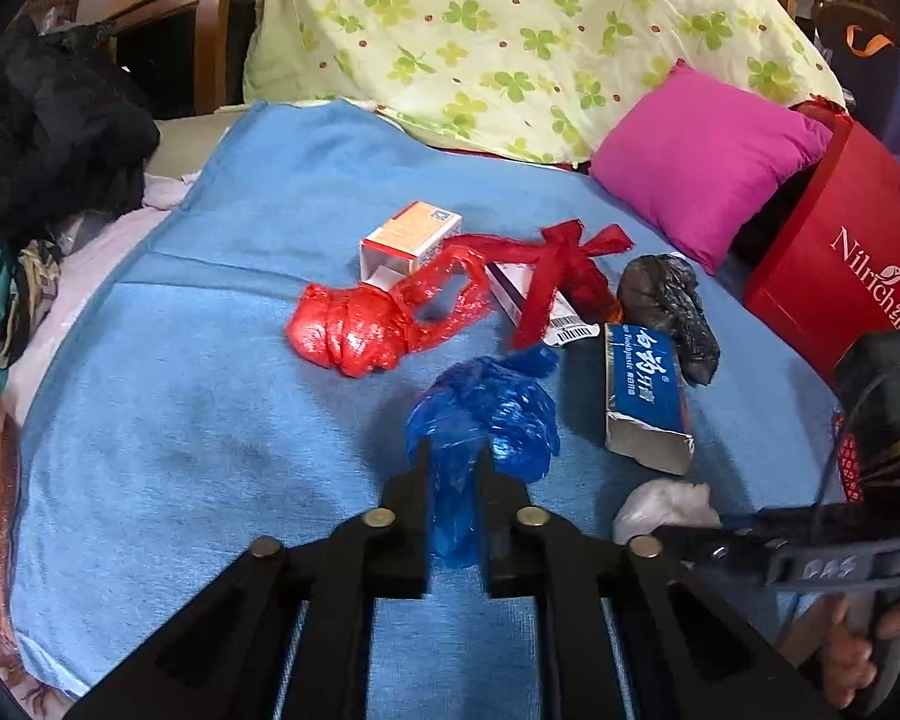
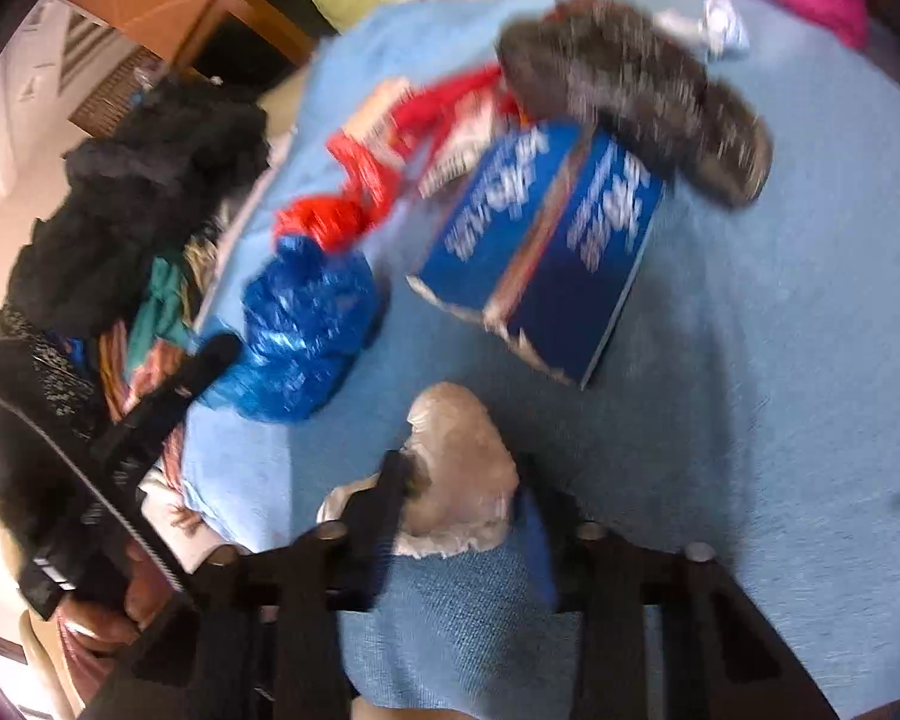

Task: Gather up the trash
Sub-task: 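Grasp the blue plastic bag with the left gripper while the right grasps the foil wrapper, then carry both items to the red mesh wastebasket and drop them in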

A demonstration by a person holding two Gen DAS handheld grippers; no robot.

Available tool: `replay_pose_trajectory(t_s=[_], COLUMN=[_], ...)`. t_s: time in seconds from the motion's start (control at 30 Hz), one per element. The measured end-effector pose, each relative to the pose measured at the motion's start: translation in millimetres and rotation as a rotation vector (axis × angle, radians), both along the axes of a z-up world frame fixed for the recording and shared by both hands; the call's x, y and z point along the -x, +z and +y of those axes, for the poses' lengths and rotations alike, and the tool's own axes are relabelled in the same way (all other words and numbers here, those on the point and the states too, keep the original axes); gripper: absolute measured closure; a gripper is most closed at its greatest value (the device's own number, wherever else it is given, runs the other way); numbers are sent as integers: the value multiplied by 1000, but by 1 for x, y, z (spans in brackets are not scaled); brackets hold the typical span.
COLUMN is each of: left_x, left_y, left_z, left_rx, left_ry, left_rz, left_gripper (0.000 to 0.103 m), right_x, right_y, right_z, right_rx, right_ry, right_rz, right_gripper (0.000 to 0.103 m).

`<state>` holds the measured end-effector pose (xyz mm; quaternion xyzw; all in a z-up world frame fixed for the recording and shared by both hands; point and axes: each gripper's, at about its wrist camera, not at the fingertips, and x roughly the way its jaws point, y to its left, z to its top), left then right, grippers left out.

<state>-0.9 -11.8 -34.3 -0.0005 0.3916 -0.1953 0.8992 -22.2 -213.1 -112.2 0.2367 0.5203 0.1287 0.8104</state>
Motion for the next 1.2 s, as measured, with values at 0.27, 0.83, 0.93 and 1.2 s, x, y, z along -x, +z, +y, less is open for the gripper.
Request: replay_pose_trajectory(t_s=[0.27,0.83,0.93,1.2], left_x=[-6,97,118,158], left_y=[-10,96,120,133], left_z=[-28,-132,-184,-332], left_rx=[-53,72,97,102], left_ry=[-20,-284,-403,-634], left_rz=[-22,-265,-292,-227], left_gripper=[36,66,66,62], right_x=[27,197,232,285], right_y=[31,164,163,134], right_z=[-12,-164,-205,-299], right_rx=[52,93,90,68], right_ry=[-22,-468,-625,-935], right_rz=[-131,-722,-753,-671], right_gripper=[74,73,71,71])
